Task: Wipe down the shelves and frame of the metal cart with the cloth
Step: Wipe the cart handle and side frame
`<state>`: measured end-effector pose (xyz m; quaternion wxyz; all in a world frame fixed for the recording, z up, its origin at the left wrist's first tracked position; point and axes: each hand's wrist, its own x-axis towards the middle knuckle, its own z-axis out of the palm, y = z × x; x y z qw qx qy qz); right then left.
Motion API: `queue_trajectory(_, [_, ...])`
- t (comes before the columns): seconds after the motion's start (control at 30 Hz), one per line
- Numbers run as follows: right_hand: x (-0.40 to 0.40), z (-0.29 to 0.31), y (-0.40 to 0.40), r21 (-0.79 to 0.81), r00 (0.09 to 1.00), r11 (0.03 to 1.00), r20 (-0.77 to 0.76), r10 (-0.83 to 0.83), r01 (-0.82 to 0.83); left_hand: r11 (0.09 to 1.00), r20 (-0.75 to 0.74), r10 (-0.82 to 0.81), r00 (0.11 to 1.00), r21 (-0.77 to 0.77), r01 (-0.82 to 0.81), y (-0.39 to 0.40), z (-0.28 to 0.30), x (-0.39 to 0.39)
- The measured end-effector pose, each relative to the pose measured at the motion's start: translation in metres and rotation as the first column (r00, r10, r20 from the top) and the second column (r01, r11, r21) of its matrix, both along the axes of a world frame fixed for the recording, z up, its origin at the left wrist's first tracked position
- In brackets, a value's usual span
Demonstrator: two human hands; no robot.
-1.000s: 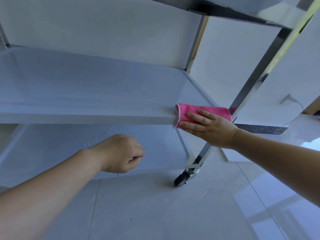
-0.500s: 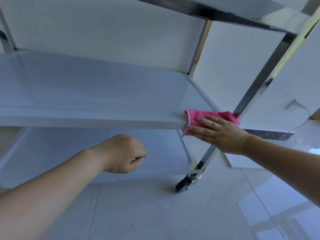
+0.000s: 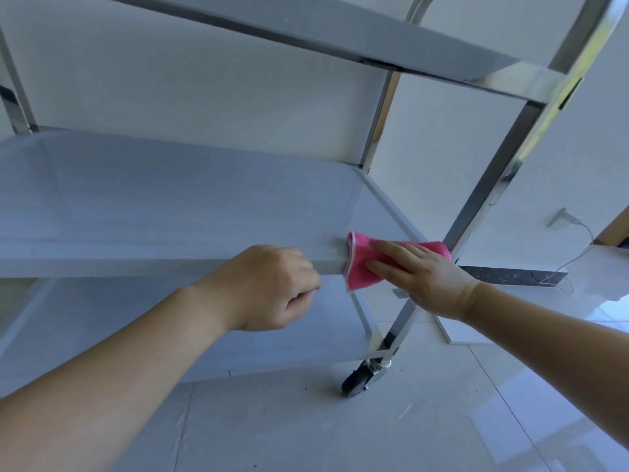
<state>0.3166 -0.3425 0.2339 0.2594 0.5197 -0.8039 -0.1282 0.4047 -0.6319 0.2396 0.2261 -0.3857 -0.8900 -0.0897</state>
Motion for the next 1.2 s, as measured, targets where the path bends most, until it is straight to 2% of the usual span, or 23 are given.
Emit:
queue_trajectory(0.1, [0.006,0.003,-0.001,-0.119,0.987,0.980,0.035,-0.157,0.160,1.000,-0.054,0.015,0.998,0.020,-0.014,0.010,0.011,-0.001])
queue_trajectory(0.23, [0.017,0.009,-0.001,-0.173,0.970,0.955,-0.001,-0.243,0.239,0.990,-0.035,0.089,0.995,0.113,-0.084,0.033,0.020,-0.010])
queue_trajectory(0.3, [0.025,0.016,0.001,-0.254,0.974,0.941,0.031,-0.224,0.225,0.980,0.020,0.127,0.992,0.155,-0.129,0.053,0.028,-0.019])
queue_trajectory(0.43, [0.044,0.038,0.001,-0.425,0.989,0.894,0.030,-0.144,0.143,0.979,0.113,0.146,0.983,0.130,-0.160,0.097,0.039,-0.033])
queue_trajectory(0.5, [0.051,0.050,0.005,-0.511,0.972,0.828,0.075,-0.223,0.229,0.968,0.140,0.136,0.981,0.192,-0.162,0.112,0.043,-0.036])
queue_trajectory(0.53, [0.053,0.054,0.007,-0.544,0.941,0.771,0.135,-0.310,0.332,0.959,0.149,0.128,0.981,0.232,-0.161,0.118,0.045,-0.037])
queue_trajectory(0.6, [0.053,0.057,0.014,-0.558,0.827,0.611,0.364,-0.428,0.561,0.941,0.130,0.093,0.987,0.313,-0.130,0.127,0.047,-0.037])
queue_trajectory(0.67, [0.052,0.059,0.018,-0.574,0.722,0.463,0.644,-0.254,0.675,0.924,0.100,0.055,0.993,0.372,-0.089,0.136,0.050,-0.035])
queue_trajectory(0.7, [0.052,0.061,0.018,-0.597,0.691,0.412,0.712,-0.124,0.689,0.917,0.103,0.032,0.994,0.393,-0.071,0.140,0.050,-0.035])
queue_trajectory(0.77, [0.054,0.066,0.022,-0.628,0.631,0.378,0.764,0.135,0.680,0.906,0.136,0.009,0.991,0.418,-0.065,0.147,0.050,-0.034])
queue_trajectory(0.83, [0.057,0.071,0.026,-0.637,0.466,0.395,0.762,0.449,0.662,0.907,0.187,-0.026,0.982,0.417,-0.056,0.149,0.052,-0.034])
queue_trajectory(0.87, [0.058,0.071,0.028,-0.646,0.410,0.370,0.734,0.541,0.668,0.917,0.221,-0.063,0.973,0.398,-0.031,0.149,0.053,-0.035])
queue_trajectory(0.9, [0.058,0.070,0.030,-0.662,0.423,0.304,0.702,0.573,0.685,0.929,0.249,-0.110,0.962,0.369,0.011,0.149,0.054,-0.035])
queue_trajectory(0.97, [0.058,0.068,0.032,-0.695,0.555,0.164,0.675,0.486,0.700,0.945,0.279,-0.187,0.942,0.314,0.095,0.148,0.055,-0.034])
queue_trajectory(1.07, [0.059,0.073,0.037,-0.740,0.660,0.082,0.639,0.394,0.667,0.974,0.246,-0.105,0.964,0.221,0.049,0.138,0.054,-0.035])
queue_trajectory(1.13, [0.060,0.087,0.044,-0.846,0.817,0.067,0.529,0.231,0.529,0.985,0.167,0.008,0.986,0.170,-0.037,0.123,0.051,-0.037])
queue_trajectory(1.2, [0.057,0.107,0.050,-0.938,0.953,0.167,0.302,-0.036,0.303,0.981,0.132,0.071,0.989,0.168,-0.092,0.108,0.049,-0.039])
